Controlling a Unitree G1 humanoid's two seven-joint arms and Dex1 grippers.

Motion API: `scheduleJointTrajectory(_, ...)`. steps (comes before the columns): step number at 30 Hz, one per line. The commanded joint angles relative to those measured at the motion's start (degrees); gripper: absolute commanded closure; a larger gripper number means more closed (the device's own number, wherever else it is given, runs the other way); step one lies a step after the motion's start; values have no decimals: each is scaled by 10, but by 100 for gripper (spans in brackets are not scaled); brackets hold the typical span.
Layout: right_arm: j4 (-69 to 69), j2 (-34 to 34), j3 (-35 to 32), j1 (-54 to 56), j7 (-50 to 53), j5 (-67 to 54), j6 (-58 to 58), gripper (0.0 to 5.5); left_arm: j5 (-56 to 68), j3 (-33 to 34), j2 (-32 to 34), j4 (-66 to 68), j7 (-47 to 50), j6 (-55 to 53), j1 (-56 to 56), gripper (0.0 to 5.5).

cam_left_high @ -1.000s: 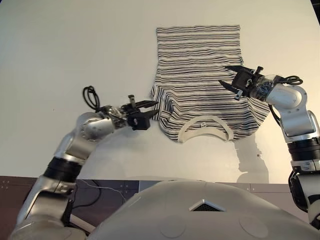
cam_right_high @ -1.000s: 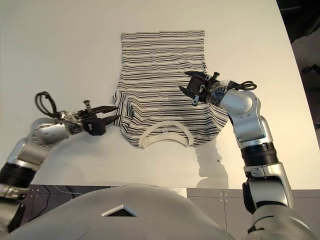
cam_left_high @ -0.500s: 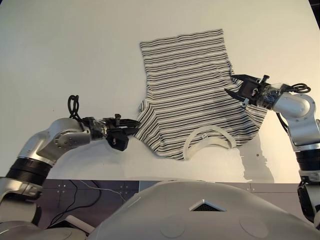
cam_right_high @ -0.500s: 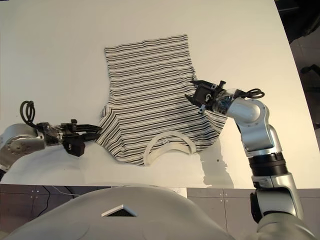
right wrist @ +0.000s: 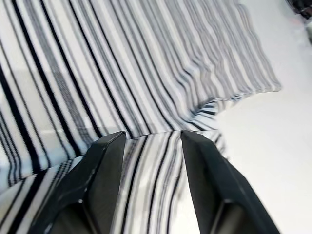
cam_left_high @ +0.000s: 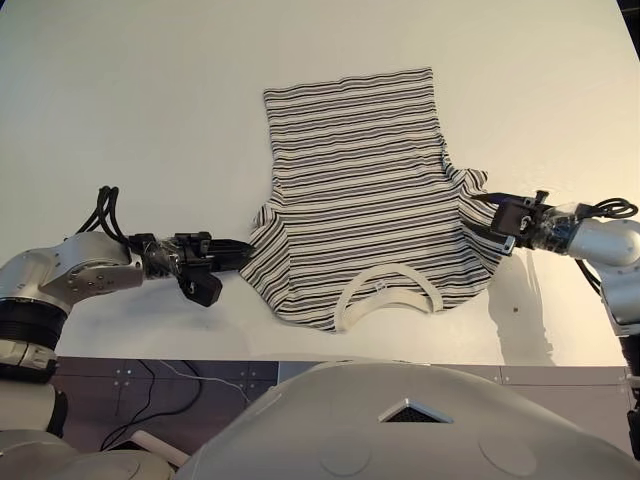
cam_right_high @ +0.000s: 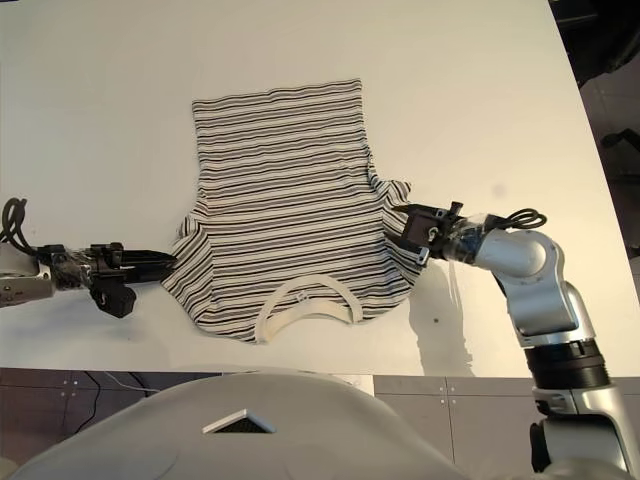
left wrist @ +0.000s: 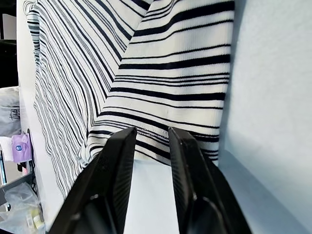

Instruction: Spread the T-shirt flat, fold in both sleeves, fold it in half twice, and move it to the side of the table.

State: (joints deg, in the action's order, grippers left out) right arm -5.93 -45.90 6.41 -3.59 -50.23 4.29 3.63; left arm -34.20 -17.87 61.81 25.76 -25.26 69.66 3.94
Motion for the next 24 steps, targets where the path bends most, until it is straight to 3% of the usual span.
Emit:
scheduleJointTrajectory(1,-14,-17,-28,16,-5,-15,-16,343,171,30,47,-46,-11,-48,-58,427)
scheduleJointTrajectory(4,-41,-25,-67,-16,5,-25,-32,343,374,84,84,-159,-19,-162,-182,427)
scheduleJointTrajectory(7,-72,-30,-121,-63,17,-40,-54,343,613,185,91,-348,11,-380,-368,427)
scheduleJointTrajectory(9,-93,-32,-160,-94,22,-50,-69,343,800,230,82,-537,100,-525,-538,427)
scheduleJointTrajectory(11,-109,-30,-189,-112,22,-57,-84,342,923,228,65,-662,201,-603,-640,409)
scheduleJointTrajectory(16,-112,-24,-177,-90,23,-53,-96,342,1023,225,-13,-655,292,-726,-643,330)
scheduleJointTrajectory(24,-103,-20,-149,-73,25,-41,-94,342,1084,213,-133,-663,379,-867,-546,330)
